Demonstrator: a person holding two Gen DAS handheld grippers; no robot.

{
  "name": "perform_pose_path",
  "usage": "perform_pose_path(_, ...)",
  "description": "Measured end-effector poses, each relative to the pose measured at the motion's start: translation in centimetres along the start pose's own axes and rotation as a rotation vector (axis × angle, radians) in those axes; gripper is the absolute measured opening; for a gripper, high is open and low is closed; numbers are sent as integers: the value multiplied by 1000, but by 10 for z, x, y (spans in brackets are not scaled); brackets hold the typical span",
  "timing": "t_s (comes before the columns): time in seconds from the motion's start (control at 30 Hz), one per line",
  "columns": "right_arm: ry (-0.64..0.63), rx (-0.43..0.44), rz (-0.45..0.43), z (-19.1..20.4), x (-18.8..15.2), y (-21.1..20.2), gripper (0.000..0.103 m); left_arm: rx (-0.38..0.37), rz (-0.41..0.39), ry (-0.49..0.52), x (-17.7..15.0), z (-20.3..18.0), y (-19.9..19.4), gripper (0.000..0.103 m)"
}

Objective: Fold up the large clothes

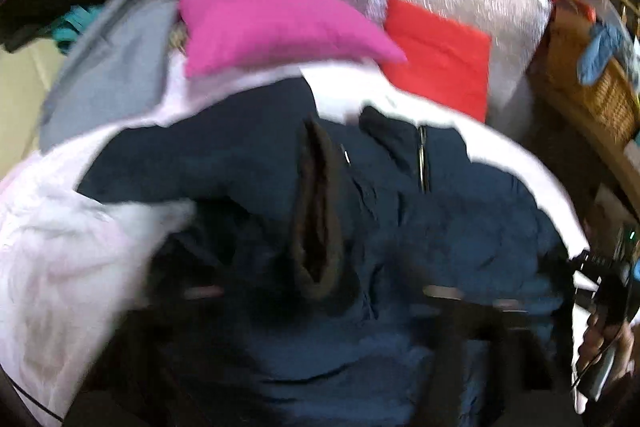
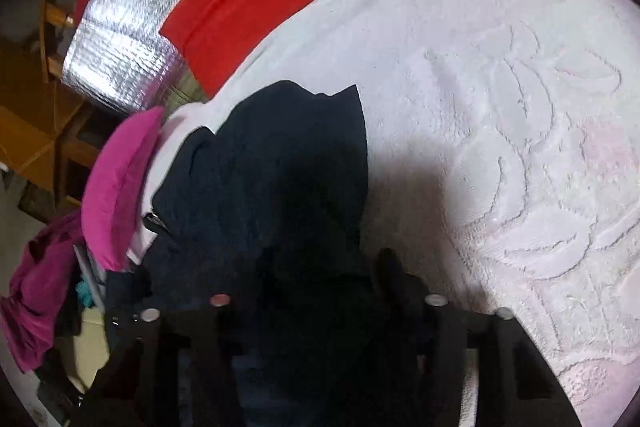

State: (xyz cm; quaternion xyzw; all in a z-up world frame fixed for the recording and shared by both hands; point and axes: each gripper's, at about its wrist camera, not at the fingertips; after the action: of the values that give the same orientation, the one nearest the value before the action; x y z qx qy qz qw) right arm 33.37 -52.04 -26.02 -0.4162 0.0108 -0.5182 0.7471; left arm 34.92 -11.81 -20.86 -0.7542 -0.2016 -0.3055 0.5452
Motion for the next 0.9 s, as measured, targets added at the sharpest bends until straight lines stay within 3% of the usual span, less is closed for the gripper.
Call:
perform_pose_path(0.1, -46, -43, -47, 12, 0, -10, 24, -9, 38, -58, -1, 8, 17, 25)
perform_pose_path(0.2, -96, -80, -109, 19, -1, -23, 20, -28, 42, -83, 1, 8, 22, 21)
perform_pose_path(0.3, -120, -135, -162, 19, 1, -31, 15, -72, 51, -48, -3, -7, 22, 20)
perform_pose_path(0.37, -126, -181, -188, 13, 4, -32, 13, -62, 66, -11, -6, -13, 25, 20)
perform_pose_path(0.5, -99, -196, -126, 1, 6, -15, 13, 28, 124, -25, -7, 0, 35, 20)
perform_pose_path(0.6, -108, -180, -127, 15, 11, -25, 17, 21, 98, -32, -3, 9, 26, 20)
perform_pose_path(0.67, -111, -209, -177, 24, 12, -40, 34, -7, 82, -29, -2, 12, 19, 20)
perform_pose_path(0.73, -144, -184, -279, 40, 6, -60, 80, -64, 84, -41, -2, 16, 12, 21)
perform_pose_path(0.83, -248, -108, -314, 71, -9, -68, 81, -91, 53, -87, 2, 34, -1, 29)
perform_pose_path(0.9, -341, -34, -284, 99, -27, -62, 75, -101, 26, -149, 9, 47, -6, 52)
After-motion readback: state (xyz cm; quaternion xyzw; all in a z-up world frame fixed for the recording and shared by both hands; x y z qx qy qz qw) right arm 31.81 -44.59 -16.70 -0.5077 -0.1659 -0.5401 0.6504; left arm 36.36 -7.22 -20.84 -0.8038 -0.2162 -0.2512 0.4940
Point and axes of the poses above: each gripper's, at about its wrist camera, not at the fingertips, and y roughly the way its jaws point, z to its left, x to its top, and after that the axes turned 1 degree about -z, right-handed
